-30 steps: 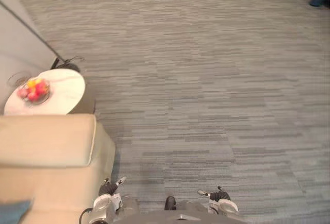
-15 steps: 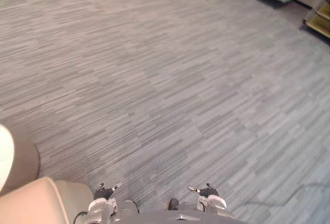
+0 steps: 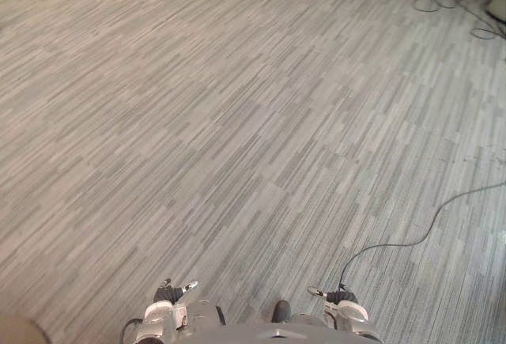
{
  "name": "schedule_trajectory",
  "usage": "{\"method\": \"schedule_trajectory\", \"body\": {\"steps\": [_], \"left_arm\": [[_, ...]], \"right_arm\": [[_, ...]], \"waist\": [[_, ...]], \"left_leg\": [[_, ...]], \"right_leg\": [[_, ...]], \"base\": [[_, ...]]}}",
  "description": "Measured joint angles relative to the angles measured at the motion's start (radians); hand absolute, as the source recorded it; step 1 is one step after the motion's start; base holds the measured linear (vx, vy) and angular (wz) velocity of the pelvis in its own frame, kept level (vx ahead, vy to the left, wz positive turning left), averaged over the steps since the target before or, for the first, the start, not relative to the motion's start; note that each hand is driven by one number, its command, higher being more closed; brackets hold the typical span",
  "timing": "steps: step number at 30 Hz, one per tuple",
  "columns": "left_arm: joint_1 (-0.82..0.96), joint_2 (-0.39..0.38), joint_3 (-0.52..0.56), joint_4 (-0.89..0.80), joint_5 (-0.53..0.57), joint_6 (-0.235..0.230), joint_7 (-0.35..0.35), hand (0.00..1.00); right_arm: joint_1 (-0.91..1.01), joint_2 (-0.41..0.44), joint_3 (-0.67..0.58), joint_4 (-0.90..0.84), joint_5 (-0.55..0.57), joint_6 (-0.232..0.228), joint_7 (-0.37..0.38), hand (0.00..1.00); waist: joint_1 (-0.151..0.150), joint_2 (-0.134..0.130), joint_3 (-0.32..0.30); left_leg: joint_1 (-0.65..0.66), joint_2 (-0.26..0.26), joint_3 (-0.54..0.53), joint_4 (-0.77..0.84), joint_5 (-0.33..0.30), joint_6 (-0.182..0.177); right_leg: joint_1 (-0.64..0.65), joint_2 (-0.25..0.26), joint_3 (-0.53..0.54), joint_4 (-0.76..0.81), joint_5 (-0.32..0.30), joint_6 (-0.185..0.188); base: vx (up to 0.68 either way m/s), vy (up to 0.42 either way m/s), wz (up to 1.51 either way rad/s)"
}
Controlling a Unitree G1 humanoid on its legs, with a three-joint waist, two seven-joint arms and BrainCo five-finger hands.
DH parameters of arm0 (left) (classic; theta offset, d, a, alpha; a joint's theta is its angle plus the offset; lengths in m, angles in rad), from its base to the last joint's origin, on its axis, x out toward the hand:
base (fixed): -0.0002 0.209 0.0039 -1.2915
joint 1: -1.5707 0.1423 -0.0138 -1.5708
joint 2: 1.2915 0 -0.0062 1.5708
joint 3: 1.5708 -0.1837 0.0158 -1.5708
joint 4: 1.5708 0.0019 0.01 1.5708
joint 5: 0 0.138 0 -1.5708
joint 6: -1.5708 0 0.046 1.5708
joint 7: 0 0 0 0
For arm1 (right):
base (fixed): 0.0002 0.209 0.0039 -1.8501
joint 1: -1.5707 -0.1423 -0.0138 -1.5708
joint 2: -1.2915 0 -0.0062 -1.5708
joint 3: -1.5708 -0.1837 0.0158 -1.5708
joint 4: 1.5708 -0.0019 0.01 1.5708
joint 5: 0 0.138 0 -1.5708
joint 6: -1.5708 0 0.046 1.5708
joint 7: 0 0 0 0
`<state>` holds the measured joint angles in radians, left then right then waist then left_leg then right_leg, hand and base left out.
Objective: Pick up cushions and gather them together orderly.
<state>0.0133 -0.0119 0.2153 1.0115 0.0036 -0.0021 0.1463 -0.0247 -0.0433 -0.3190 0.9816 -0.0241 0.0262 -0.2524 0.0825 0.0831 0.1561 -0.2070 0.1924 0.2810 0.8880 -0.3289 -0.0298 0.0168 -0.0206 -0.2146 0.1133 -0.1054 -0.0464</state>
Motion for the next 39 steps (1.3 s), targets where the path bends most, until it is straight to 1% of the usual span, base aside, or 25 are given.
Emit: {"method": "schedule_trajectory", "body": {"steps": [2,4,6,7,8,9,10,11,14,15,17,20,21,22,23,25,27,29,31,32,33,34,35,37,39], "left_arm": [[0.005,-0.006,-0.003,-0.025,-0.001,-0.006,0.0,0.0],[0.016,-0.016,-0.014,-0.035,-0.003,-0.008,-0.002,0.0],[0.016,-0.009,-0.015,-0.042,0.004,-0.006,0.003,0.0],[0.022,-0.002,-0.02,-0.049,0.01,-0.007,0.003,0.0],[0.025,0.003,-0.023,-0.049,0.014,-0.007,0.002,0.0],[0.025,0.014,-0.025,-0.054,0.019,-0.011,-0.001,0.0],[0.021,0.025,-0.021,-0.06,0.019,-0.018,-0.001,0.0],[0.014,0.018,-0.015,-0.047,0.028,-0.017,0.0,0.0],[0.021,0.012,-0.001,-0.027,0.03,-0.009,0.001,0.0],[0.032,0.023,-0.002,-0.025,0.033,-0.009,0.0,0.0],[0.035,0.038,-0.016,-0.015,0.036,-0.006,0.0,0.0],[0.051,0.069,-0.047,-0.013,0.042,0.004,0.0,0.0],[0.053,0.073,-0.054,-0.011,0.042,0.007,0.0,0.0],[0.056,0.076,-0.063,-0.011,0.042,0.01,0.002,0.0],[0.054,0.076,-0.063,-0.012,0.041,0.01,0.002,0.0],[0.053,0.073,-0.063,-0.011,0.041,0.013,0.003,0.0],[0.045,0.068,-0.065,-0.011,0.041,0.014,0.003,0.0],[0.033,0.061,-0.09,-0.008,0.042,0.014,0.002,0.0],[0.032,0.061,-0.092,-0.005,0.041,0.014,0.002,0.0],[0.031,0.067,-0.092,-0.005,0.042,0.013,0.002,0.0],[0.032,0.077,-0.091,0.006,0.043,0.013,0.002,0.0],[0.027,0.07,-0.091,0.019,0.044,0.013,0.002,0.0],[0.005,0.039,-0.089,0.042,0.052,0.011,0.001,0.0],[-0.001,0.016,-0.083,0.048,0.064,0.002,0.001,0.0],[-0.001,0.007,-0.075,0.054,0.069,0.0,0.0,0.0]], "right_arm": [[-0.004,0.005,0.001,-0.009,0.0,0.0,-0.001,0.0],[-0.005,0.003,0.003,-0.027,-0.001,-0.001,-0.003,0.0],[0.006,0.023,0.027,-0.048,-0.001,0.005,-0.009,0.0],[0.013,0.038,0.039,-0.065,-0.001,0.007,-0.011,0.0],[0.013,0.04,0.04,-0.061,-0.001,0.008,-0.012,0.0],[0.011,0.044,0.038,-0.055,-0.001,0.009,-0.013,0.0],[0.006,0.043,0.036,-0.049,-0.001,0.01,-0.014,0.0],[-0.014,0.017,0.027,-0.02,-0.003,0.017,-0.014,0.0],[-0.007,0.016,0.0,-0.022,-0.008,0.021,-0.013,0.0],[0.001,0.025,-0.002,-0.022,-0.022,0.02,-0.01,0.0],[0.012,0.04,-0.006,-0.022,-0.022,0.021,-0.009,0.0],[0.019,0.048,-0.005,-0.045,-0.023,0.018,-0.007,0.0],[0.02,0.046,-0.005,-0.051,-0.023,0.018,-0.007,0.0],[0.028,0.04,-0.004,-0.063,-0.024,0.017,-0.006,0.0],[0.025,0.039,-0.004,-0.063,-0.024,0.016,-0.006,0.0],[0.022,0.034,-0.004,-0.062,-0.024,0.017,-0.002,0.0],[0.011,0.022,-0.001,-0.061,-0.024,0.015,0.009,0.0],[-0.019,0.005,-0.003,-0.058,-0.022,0.017,0.021,0.0],[-0.022,-0.002,0.001,-0.051,-0.023,0.02,0.025,0.0],[-0.018,-0.001,0.001,-0.048,-0.023,0.021,0.025,0.0],[-0.014,-0.003,-0.001,-0.033,-0.023,0.02,0.025,0.0],[-0.02,-0.007,-0.006,-0.024,-0.022,0.019,0.025,0.0],[-0.035,-0.041,-0.007,-0.019,-0.023,0.019,0.025,0.0],[-0.039,-0.049,-0.02,-0.019,-0.023,0.016,0.025,0.0],[-0.034,-0.045,-0.04,-0.017,-0.023,0.016,0.025,0.0]], "waist": [[0.015,0.005,0.007],[0.022,0.048,0.007],[0.028,0.038,0.005],[0.033,0.016,0.003],[0.036,0.013,0.001],[0.041,-0.009,0.003],[0.049,-0.019,0.007],[0.053,-0.007,-0.001],[0.048,-0.002,-0.01],[0.062,-0.018,-0.015],[0.057,-0.036,-0.022],[0.034,-0.067,-0.015],[0.025,-0.069,-0.015],[-0.002,-0.062,-0.014],[-0.003,-0.062,-0.014],[-0.005,-0.061,-0.013],[-0.019,-0.055,-0.013],[-0.049,-0.036,0.003],[-0.068,-0.053,0.01],[-0.069,-0.067,0.013],[-0.072,-0.091,0.01],[-0.075,-0.078,0.016],[-0.072,-0.018,0.019],[-0.077,0.009,0.021],[-0.08,0.012,0.019]], "left_leg": [[-0.076,-0.024,-0.064,-0.076,-0.034,-0.009],[-0.058,-0.007,-0.1,-0.335,0.028,-0.014],[-0.025,-0.026,-0.044,-0.401,0.026,-0.03],[0.023,-0.027,0.014,-0.455,0.065,-0.027],[0.022,-0.028,0.024,-0.445,0.08,-0.013],[-0.02,-0.036,0.021,-0.352,0.088,-0.014],[-0.063,-0.048,0.019,-0.283,0.071,-0.007],[-0.091,-0.105,-0.101,-0.392,0.064,0.034],[-0.039,-0.138,-0.063,-0.419,0.057,0.058],[0.003,-0.156,-0.03,-0.442,0.033,0.066],[0.038,-0.175,-0.021,-0.461,0.01,0.076],[0.136,-0.206,-0.016,-0.493,-0.021,0.09],[0.16,-0.208,-0.021,-0.5,-0.024,0.092],[0.233,-0.21,-0.044,-0.54,-0.027,0.092],[0.26,-0.209,-0.048,-0.56,-0.027,0.092],[0.34,-0.199,-0.052,-0.625,-0.025,0.09],[0.38,-0.182,-0.056,-0.672,-0.025,0.089],[0.421,-0.143,-0.071,-0.73,-0.016,0.074],[0.464,-0.144,-0.105,-0.748,-0.005,0.054],[0.482,-0.156,-0.123,-0.756,0.0,0.045],[0.525,-0.168,-0.163,-0.757,-0.004,0.037],[0.544,-0.158,-0.179,-0.753,-0.003,0.03],[0.54,-0.114,-0.207,-0.715,0.032,0.001],[0.527,-0.092,-0.245,-0.644,0.107,-0.011],[0.498,-0.075,-0.283,-0.525,0.203,-0.022]], "right_leg": [[0.008,-0.027,0.06,0.024,-0.032,0.038],[-0.008,-0.019,0.106,0.075,-0.075,0.116],[-0.029,-0.035,0.084,0.121,-0.082,0.117],[-0.038,-0.003,0.066,0.162,-0.097,0.099],[-0.029,0.01,0.07,0.152,-0.092,0.09],[0.0,0.025,0.074,0.105,-0.072,0.053],[0.027,0.007,0.065,0.063,-0.087,0.041],[0.038,-0.008,0.102,0.017,-0.107,0.085],[0.033,-0.047,0.143,0.051,-0.116,0.101],[0.003,-0.068,0.175,0.144,-0.146,0.14],[-0.071,-0.094,0.18,0.331,-0.175,0.182],[-0.253,-0.149,0.174,0.786,-0.12,0.24],[-0.273,-0.156,0.163,0.849,-0.122,0.231],[-0.313,-0.171,0.102,0.928,-0.143,0.185],[-0.325,-0.172,0.08,0.929,-0.154,0.166],[-0.373,-0.17,-0.007,0.863,-0.193,0.106],[-0.435,-0.159,-0.07,0.706,-0.192,0.082],[-0.504,-0.1,-0.08,0.351,-0.049,0.063],[-0.502,-0.068,-0.04,0.067,0.128,0.079],[-0.5,-0.07,-0.02,0.009,0.161,0.071],[-0.49,-0.071,0.015,-0.008,0.271,0.036],[-0.484,-0.067,0.015,0.011,0.332,0.026],[-0.509,-0.034,0.003,0.112,0.31,0.008],[-0.508,-0.012,-0.012,0.183,0.249,-0.009],[-0.478,0.005,-0.02,0.236,0.176,-0.017]], "base": [[0.08,0.257,-0.75],[0.09,0.328,-0.8],[0.24,0.218,-0.66],[0.23,0.068,-0.55],[0.26,0.066,-0.52],[0.12,0.037,-0.26],[0.15,0.076,-0.5],[0.13,0.106,-0.51],[0.25,0.2,-0.43],[0.21,0.152,-0.49],[0.22,0.144,-0.29],[0.23,0.096,-0.01],[0.34,0.07,0.38],[0.29,0.032,0.4],[0.37,0.017,0.37],[0.4,-0.022,0.1],[0.42,-0.08,0.21],[0.51,-0.147,0.3],[0.51,-0.187,0.23],[0.64,-0.261,0.23],[0.54,-0.215,0.11],[0.64,-0.255,-0.07],[0.49,-0.185,-0.18],[0.53,-0.204,-0.2],[0.49,-0.16,-0.06]]}}
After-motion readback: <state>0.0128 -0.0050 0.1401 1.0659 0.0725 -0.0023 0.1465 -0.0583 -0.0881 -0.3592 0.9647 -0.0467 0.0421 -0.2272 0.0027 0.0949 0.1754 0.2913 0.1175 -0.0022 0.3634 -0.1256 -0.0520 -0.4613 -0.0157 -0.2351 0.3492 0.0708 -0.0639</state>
